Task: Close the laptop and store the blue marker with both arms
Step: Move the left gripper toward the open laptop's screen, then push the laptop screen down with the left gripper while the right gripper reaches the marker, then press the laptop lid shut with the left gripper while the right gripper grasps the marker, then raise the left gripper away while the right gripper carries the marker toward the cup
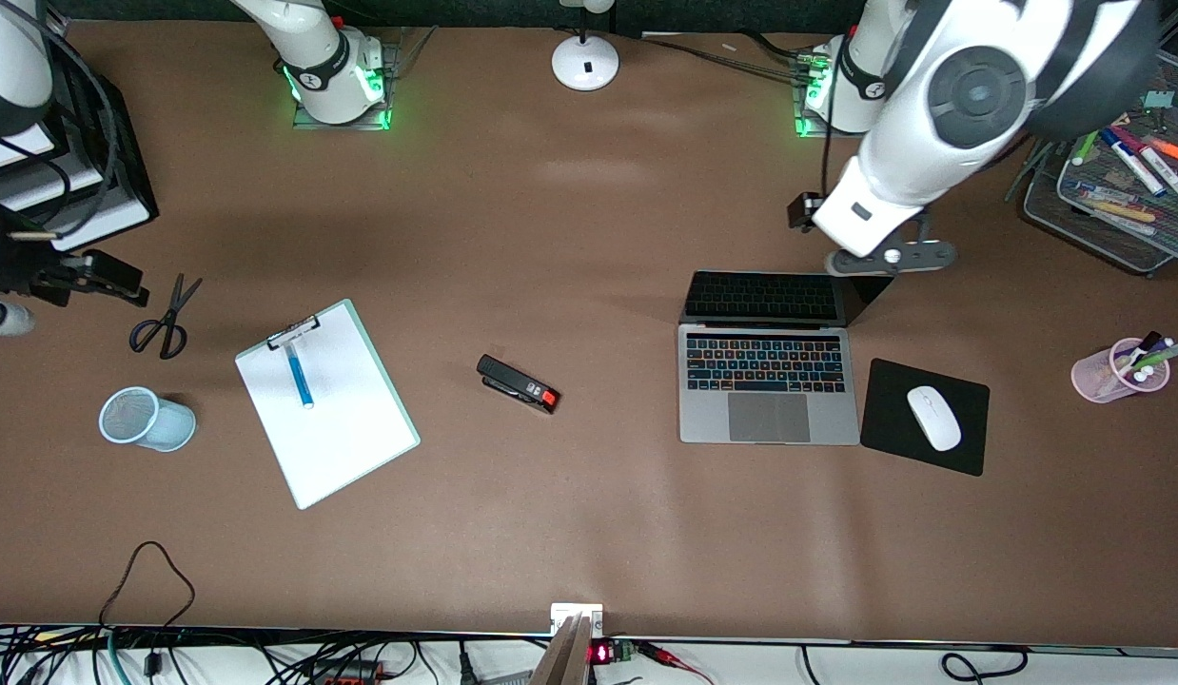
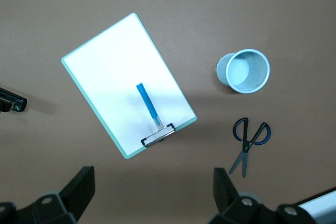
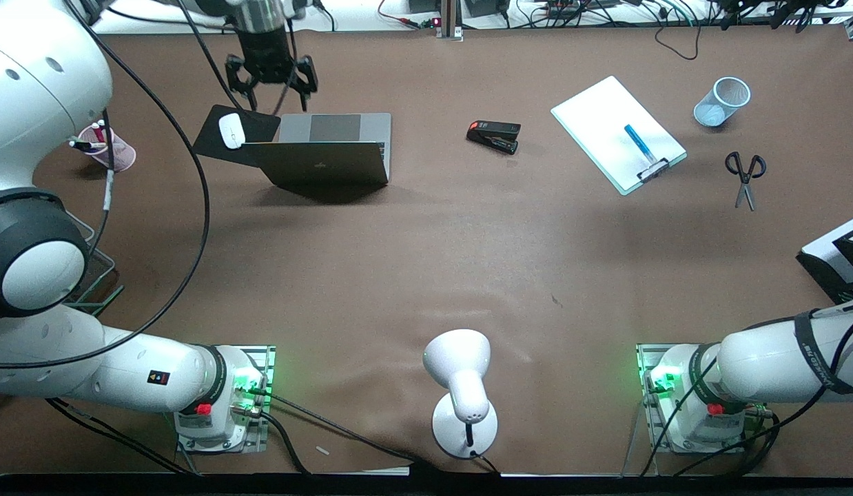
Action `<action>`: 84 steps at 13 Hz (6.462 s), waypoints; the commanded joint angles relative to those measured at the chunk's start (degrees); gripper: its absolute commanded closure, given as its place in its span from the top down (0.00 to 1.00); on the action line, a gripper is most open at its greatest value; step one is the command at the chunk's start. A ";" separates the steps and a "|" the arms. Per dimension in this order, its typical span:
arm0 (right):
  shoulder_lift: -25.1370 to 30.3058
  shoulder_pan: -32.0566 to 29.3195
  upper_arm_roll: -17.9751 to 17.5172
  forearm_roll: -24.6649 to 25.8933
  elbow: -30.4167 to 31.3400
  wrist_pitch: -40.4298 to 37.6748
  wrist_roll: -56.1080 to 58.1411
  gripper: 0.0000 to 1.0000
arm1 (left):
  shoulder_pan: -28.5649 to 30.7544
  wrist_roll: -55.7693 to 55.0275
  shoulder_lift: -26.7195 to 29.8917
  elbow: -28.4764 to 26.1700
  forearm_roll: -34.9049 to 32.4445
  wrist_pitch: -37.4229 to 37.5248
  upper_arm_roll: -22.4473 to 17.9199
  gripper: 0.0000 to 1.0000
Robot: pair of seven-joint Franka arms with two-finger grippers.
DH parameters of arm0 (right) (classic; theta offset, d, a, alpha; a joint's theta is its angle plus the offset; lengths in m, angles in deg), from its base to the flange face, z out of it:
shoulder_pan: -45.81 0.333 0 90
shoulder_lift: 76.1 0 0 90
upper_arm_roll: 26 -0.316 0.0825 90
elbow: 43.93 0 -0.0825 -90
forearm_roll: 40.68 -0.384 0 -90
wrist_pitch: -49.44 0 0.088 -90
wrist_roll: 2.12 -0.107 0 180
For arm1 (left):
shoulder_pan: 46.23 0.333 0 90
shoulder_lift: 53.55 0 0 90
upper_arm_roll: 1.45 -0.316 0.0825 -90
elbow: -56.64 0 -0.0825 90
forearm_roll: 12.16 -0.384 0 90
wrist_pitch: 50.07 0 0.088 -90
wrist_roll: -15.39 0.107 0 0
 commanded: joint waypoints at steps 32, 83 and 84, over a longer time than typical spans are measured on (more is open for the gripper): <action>-27.43 4.34 0.05 -2.58 0.73 20.68 15.14 1.00 | 0.95 0.09 -4.94 -18.18 -0.19 -37.19 0.15 1.00; -14.53 -6.12 0.23 -11.50 1.17 28.52 58.68 0.08 | 7.97 9.90 -16.04 0.20 -0.45 -39.32 -2.48 1.00; -14.17 -7.17 0.23 -15.55 1.17 28.52 63.86 0.08 | 8.85 13.67 -14.81 0.11 -0.45 -37.48 -2.40 1.00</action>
